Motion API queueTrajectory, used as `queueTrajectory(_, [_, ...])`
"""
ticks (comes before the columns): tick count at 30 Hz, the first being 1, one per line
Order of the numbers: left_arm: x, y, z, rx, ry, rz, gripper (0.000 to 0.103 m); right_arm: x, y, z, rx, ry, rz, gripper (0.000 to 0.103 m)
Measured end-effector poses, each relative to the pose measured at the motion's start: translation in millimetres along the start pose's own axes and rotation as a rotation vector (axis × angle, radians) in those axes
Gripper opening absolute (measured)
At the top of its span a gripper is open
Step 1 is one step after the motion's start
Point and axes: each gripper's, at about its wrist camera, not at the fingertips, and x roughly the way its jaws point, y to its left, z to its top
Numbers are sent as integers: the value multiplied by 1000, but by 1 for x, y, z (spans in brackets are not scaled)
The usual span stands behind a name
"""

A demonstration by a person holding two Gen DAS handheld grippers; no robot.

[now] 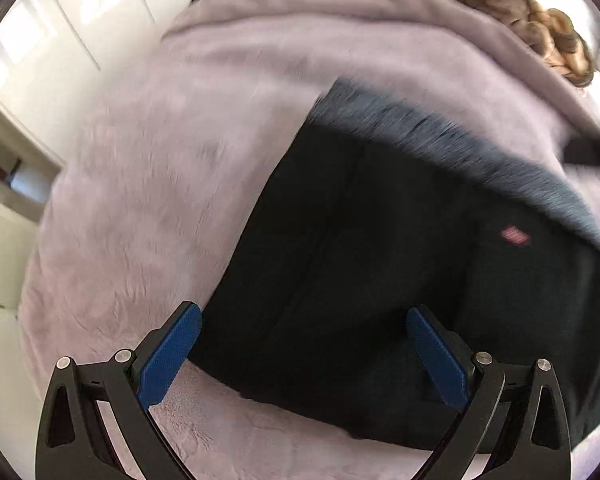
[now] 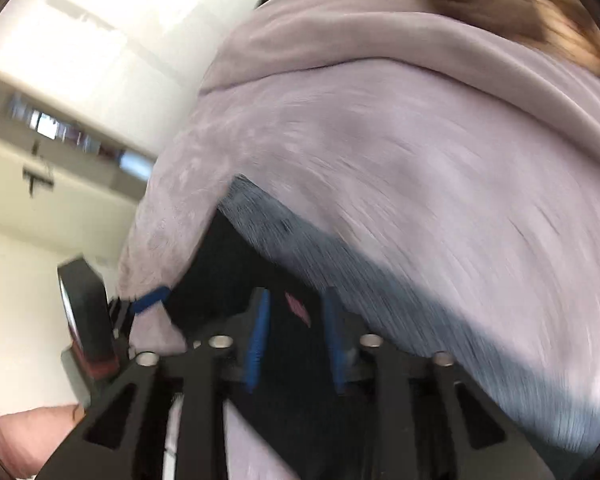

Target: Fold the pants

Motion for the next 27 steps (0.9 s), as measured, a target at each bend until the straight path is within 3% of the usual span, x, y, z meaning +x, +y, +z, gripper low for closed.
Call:
queueTrajectory(3, [0, 1, -9, 3, -43, -18, 103, 43, 24, 46, -131, 57, -17, 40])
queueTrajectory(12, [-3, -4, -39, -2, -106, -38, 103, 115, 43, 94, -254, 228, 64, 41])
queueTrajectory(13, [-4, -3, -40, -3, -108, -39, 103, 123, 44, 96, -262, 255, 77, 37])
queueTrajectory(15, [-9, 7, -52, -11, -106, -39, 103, 124, 50, 98, -277, 268, 94, 10])
queueTrajectory(19, [-27, 19, -68, -40, -108, -50, 103, 97, 72, 92, -362, 244, 190, 9])
queueTrajectory(21, [-24, 17, -73, -38, -91, -29, 103, 104, 75, 94, -380, 251, 166, 8])
queueTrajectory(25, [-41, 21, -72, -48, -109, -29, 103, 147, 59, 93, -331, 271, 27, 9])
queueTrajectory(27, [-42, 27, -68, -49, -118, -25, 103, 153, 54, 90, -301, 244, -12, 14])
